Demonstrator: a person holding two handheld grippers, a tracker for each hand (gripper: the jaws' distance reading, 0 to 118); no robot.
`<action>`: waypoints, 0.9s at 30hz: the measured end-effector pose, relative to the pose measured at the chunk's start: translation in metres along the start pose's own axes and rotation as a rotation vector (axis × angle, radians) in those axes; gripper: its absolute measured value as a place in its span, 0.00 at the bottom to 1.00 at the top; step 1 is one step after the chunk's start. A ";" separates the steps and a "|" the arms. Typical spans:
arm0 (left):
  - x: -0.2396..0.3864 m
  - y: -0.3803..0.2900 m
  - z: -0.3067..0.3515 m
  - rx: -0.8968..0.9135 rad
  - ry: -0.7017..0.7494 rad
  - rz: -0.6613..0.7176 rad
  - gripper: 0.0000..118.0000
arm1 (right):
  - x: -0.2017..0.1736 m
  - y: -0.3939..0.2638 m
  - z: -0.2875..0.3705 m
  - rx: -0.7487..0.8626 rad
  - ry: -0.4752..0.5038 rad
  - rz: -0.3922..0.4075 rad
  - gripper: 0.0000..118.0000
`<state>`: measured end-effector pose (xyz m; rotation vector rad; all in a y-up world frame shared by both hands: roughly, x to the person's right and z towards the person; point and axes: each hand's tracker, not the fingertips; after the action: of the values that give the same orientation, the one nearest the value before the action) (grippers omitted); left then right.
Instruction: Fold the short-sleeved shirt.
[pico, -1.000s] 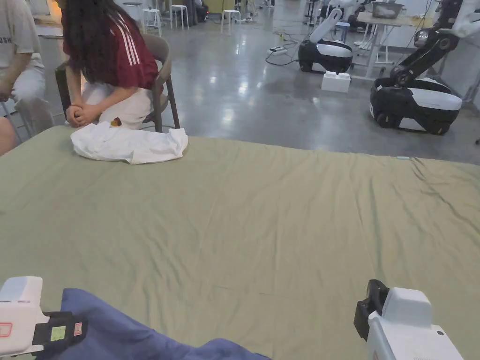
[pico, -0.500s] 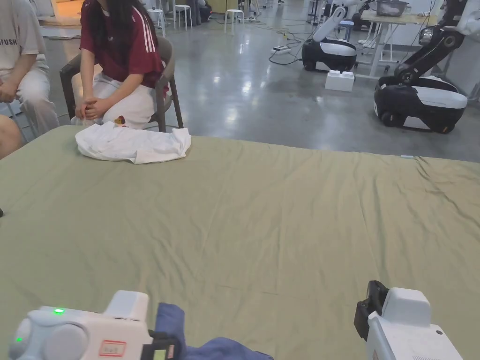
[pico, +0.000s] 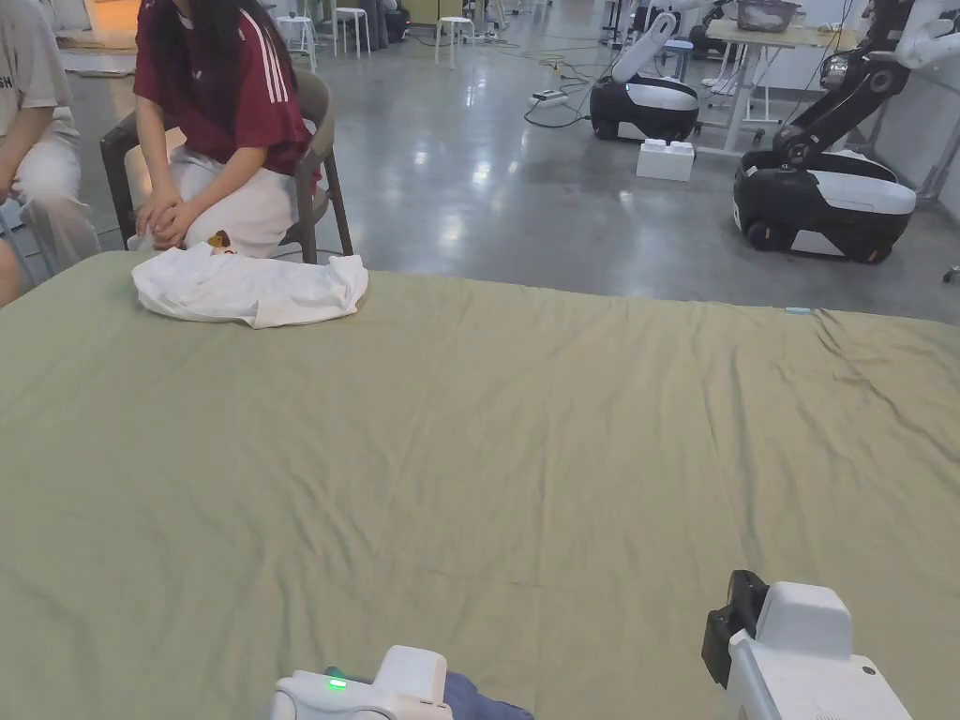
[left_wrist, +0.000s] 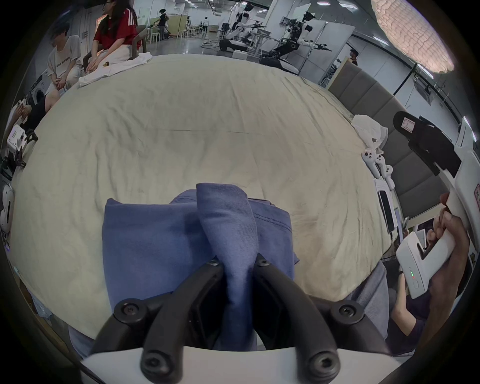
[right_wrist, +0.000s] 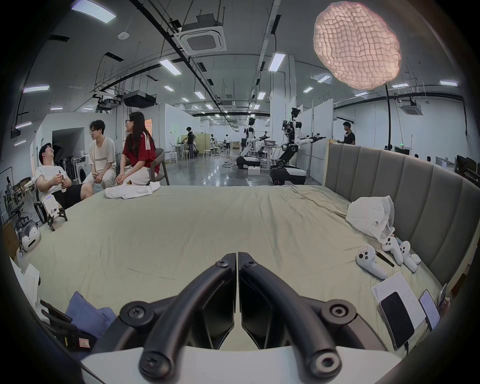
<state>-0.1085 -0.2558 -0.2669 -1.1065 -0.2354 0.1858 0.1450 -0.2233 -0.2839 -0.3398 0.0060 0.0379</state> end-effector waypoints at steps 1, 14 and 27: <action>0.001 0.000 -0.001 0.001 0.002 -0.002 0.10 | 0.000 0.000 0.000 -0.001 0.000 0.001 0.00; -0.023 0.016 0.038 0.067 -0.231 0.054 0.52 | -0.001 -0.003 -0.003 -0.013 0.006 0.000 0.00; -0.024 -0.008 -0.049 -0.012 -0.375 0.127 0.03 | 0.004 -0.006 0.001 -0.019 -0.011 0.008 0.00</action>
<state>-0.1178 -0.3076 -0.2828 -1.0936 -0.5011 0.5077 0.1495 -0.2283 -0.2813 -0.3586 -0.0035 0.0478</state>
